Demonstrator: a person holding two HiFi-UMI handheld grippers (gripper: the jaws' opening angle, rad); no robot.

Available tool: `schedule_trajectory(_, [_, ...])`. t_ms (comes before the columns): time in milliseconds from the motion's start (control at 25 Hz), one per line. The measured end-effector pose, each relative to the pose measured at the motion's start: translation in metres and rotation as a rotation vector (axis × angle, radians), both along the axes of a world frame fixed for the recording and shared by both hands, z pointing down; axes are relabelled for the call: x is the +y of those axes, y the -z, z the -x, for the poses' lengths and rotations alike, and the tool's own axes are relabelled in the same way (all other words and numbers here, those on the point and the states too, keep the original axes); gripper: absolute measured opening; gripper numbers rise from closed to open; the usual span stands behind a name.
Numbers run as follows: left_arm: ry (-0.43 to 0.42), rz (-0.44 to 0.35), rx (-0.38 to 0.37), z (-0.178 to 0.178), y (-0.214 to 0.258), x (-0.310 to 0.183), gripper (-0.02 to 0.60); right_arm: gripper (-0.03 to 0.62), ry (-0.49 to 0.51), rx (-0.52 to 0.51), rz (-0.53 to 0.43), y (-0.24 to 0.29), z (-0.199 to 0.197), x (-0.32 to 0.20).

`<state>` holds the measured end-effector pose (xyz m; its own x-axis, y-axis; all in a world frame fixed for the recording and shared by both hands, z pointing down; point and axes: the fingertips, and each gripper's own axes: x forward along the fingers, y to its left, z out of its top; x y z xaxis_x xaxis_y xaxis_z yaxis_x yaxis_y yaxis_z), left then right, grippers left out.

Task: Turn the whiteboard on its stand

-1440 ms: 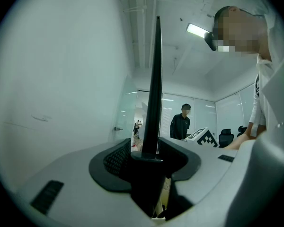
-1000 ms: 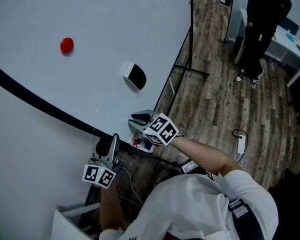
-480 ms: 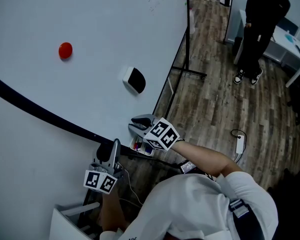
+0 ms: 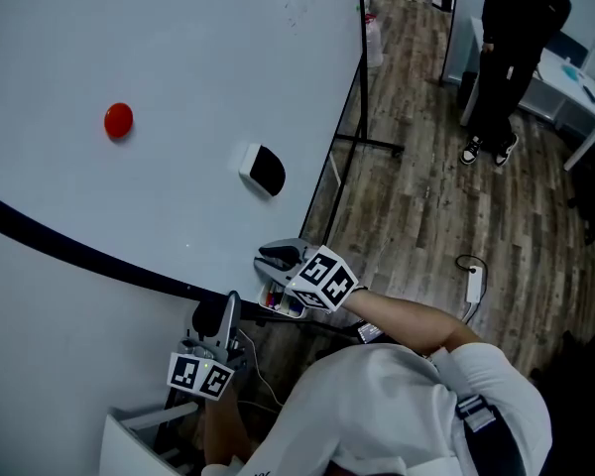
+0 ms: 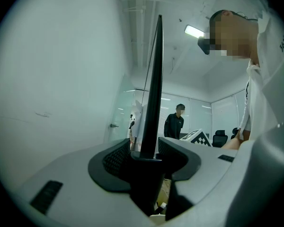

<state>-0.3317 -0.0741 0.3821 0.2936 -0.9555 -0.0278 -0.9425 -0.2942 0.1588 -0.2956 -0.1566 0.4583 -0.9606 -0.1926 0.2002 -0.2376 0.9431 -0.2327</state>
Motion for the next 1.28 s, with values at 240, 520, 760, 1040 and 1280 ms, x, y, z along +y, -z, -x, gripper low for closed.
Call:
schedule_trajectory(240, [-0.011, 0.006, 0.003, -0.015, 0.000, 0.017, 0.189, 0.078, 0.010, -0.006, 0.007, 0.000, -0.012, 0.017])
schedule_trajectory(520, [-0.015, 0.009, 0.007, -0.020, -0.002, 0.020, 0.189, 0.077, 0.013, -0.014, 0.017, -0.001, -0.018, 0.019])
schedule_trajectory(760, [0.003, 0.003, 0.014, -0.018, -0.001, 0.020, 0.189, 0.077, 0.015, -0.011, 0.012, -0.002, -0.017, 0.019])
schedule_trajectory(1040, [0.013, 0.000, 0.021, -0.015, -0.005, 0.017, 0.190, 0.077, 0.016, -0.008, 0.003, -0.005, -0.015, 0.017])
schedule_trajectory(1280, [0.022, 0.000, 0.025, -0.009, -0.009, 0.011, 0.191, 0.077, 0.017, -0.004, -0.003, -0.009, -0.010, 0.012])
